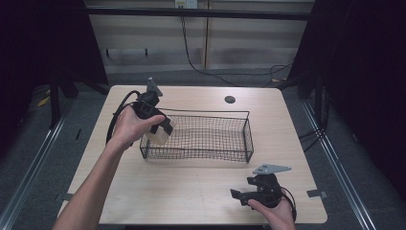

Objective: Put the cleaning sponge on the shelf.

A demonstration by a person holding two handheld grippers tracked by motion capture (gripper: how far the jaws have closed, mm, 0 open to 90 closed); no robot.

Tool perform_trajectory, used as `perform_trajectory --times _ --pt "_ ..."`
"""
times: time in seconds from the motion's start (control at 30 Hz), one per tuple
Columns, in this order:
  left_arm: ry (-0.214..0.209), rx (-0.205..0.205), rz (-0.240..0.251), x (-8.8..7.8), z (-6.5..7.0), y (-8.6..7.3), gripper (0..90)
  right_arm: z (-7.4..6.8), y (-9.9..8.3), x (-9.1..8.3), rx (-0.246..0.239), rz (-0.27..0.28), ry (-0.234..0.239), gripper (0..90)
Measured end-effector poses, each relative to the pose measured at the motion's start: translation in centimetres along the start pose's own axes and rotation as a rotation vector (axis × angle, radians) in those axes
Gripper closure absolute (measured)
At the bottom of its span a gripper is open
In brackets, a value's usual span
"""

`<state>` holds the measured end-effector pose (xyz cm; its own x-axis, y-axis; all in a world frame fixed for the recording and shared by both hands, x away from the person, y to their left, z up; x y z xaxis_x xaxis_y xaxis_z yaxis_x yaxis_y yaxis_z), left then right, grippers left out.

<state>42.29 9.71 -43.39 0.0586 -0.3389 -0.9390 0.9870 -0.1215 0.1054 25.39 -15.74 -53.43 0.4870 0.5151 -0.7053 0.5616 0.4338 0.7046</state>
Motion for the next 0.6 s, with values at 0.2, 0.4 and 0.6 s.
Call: perform_trajectory --times 0.2,0.4,0.6 --pt "0.023 -0.043 -0.004 0.8 -0.4 0.6 28.9 0.0 -0.1 0.1 -0.008 -0.005 -0.001 17.2" --pt "0.024 -0.074 0.007 1.6 -0.6 0.8 29.0 0.0 -0.1 0.0 -0.006 -0.006 -0.001 17.2" --pt "0.052 -0.120 0.021 2.3 -1.3 1.1 29.0 0.0 -0.1 0.1 -0.005 -0.007 -0.002 17.2"
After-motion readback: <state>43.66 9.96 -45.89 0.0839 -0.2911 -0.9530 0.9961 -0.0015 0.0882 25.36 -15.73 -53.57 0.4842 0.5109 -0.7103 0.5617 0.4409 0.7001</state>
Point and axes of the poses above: each handheld gripper's, and its own axes: x roughly forward along the jaws, y roughly out of its top, z roughly to its right, the point moved 10 cm from there along x, roughly forward along the jaws, and after that the axes turned 15 degrees about -x, right-handed, at the moved point
